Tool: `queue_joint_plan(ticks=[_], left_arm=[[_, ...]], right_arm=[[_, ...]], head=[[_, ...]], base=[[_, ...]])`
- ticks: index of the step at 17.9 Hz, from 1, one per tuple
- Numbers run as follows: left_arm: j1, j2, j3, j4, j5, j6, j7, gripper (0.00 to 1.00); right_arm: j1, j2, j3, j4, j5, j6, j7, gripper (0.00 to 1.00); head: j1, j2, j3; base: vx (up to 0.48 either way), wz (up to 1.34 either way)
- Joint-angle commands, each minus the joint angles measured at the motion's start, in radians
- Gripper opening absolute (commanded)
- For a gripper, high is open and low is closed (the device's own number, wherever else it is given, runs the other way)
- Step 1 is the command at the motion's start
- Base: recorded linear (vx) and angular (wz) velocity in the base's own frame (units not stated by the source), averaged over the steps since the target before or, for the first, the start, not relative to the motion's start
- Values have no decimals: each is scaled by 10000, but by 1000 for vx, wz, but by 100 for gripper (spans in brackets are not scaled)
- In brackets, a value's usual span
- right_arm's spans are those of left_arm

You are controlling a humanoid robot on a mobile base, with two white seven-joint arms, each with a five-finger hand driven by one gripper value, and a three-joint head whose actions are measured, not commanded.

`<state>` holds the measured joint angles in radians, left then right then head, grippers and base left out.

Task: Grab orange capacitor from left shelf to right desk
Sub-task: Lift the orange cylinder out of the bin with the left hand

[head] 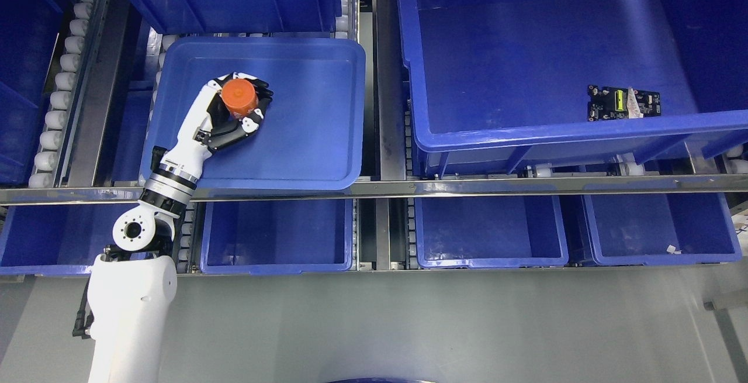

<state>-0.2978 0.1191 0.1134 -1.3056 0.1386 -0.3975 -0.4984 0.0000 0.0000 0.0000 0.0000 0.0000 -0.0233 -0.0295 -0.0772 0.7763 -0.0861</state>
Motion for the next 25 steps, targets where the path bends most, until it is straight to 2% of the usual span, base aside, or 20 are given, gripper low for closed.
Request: queue_joint_plan(ticks=[1, 4, 7, 8, 15, 25], left_arm=[[125, -240, 675, -366, 332, -1693, 75, 0], [354, -255, 920, -549, 317, -2832, 426, 0], [708, -989, 1212, -1331, 332, -3264, 1513, 1], [799, -1016, 1228, -1591, 317, -3387, 1912, 1], [1337, -1016, 1274, -2390, 332, -3403, 3173, 1], [1475, -1016, 1290, -3127, 332, -3679, 3235, 1]], right_arm=[[200, -175, -123, -174, 31, -12, 4, 100], [200, -175, -123, -174, 31, 3, 4, 100], [200, -175, -123, -174, 31, -12, 4, 100], [200, -175, -123, -174, 31, 3, 4, 100], [200, -175, -123, -174, 31, 3, 4, 100], [200, -175, -123, -174, 31, 3, 4, 100]], head=[[0, 0, 0], [0, 0, 0], [0, 0, 0], [0, 0, 0], [0, 0, 0], [0, 0, 0]], base=[[2, -20], [0, 0], [0, 0], [0, 0], [0, 0], [0, 0]])
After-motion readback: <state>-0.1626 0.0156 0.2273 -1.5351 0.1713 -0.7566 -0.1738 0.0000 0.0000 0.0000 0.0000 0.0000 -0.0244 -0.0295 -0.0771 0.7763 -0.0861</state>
